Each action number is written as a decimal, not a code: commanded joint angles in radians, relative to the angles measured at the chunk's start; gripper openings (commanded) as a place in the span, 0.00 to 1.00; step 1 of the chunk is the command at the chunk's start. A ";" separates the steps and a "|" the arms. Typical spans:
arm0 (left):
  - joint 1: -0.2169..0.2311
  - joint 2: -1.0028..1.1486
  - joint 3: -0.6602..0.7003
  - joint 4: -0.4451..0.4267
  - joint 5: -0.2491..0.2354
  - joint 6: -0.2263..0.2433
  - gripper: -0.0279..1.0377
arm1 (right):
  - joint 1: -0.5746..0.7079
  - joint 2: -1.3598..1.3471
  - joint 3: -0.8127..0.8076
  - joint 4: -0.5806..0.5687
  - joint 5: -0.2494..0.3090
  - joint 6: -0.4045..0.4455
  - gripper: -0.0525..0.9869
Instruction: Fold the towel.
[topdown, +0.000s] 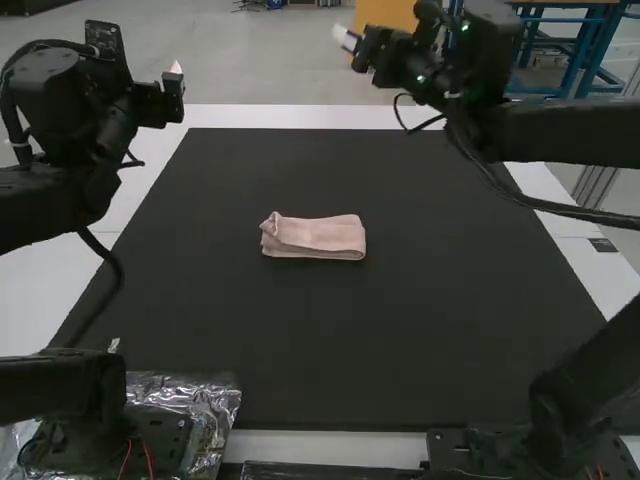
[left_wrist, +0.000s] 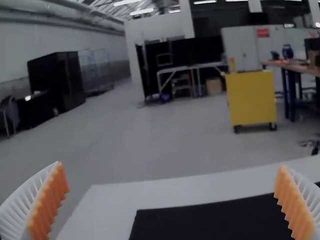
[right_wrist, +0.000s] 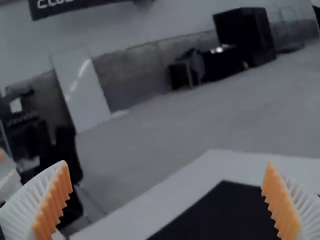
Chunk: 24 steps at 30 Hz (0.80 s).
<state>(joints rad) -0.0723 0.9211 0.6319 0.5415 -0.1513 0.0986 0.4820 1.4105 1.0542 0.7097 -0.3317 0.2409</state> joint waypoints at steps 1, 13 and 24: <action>-0.007 -0.091 0.031 -0.018 0.032 0.035 0.93 | -0.051 -0.189 -0.063 -0.007 0.036 0.014 0.92; 0.008 -0.504 -0.047 -0.150 0.079 0.035 0.93 | -0.303 -0.964 -0.269 -0.271 0.063 0.051 0.92; 0.037 -0.921 -0.103 -0.360 0.070 -0.051 0.93 | -0.485 -1.412 -0.229 -0.627 0.108 -0.011 0.92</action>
<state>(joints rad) -0.0513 0.0002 0.5129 0.2043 -0.0853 0.1028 0.0399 0.0032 0.7895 0.1406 -0.2401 0.2695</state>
